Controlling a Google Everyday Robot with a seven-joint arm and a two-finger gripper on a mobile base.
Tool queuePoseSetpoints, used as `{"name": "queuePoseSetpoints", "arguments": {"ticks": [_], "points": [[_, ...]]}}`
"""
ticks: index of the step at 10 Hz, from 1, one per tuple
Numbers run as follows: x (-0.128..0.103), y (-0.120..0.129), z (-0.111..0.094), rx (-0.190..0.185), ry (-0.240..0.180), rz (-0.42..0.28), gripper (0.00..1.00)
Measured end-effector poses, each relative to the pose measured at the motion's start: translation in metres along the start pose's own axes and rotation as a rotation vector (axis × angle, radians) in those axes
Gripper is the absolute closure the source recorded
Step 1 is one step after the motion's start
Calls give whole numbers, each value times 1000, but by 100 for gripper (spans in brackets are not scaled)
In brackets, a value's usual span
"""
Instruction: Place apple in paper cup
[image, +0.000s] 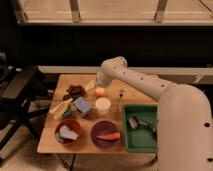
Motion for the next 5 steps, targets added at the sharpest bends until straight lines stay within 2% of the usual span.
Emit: {"name": "queuePoseSetpoints", "arguments": {"ticks": [3,5], "points": [[-3,-14,8,24,-14,32,20],[-9,-25,17,44,0,44,20]]}}
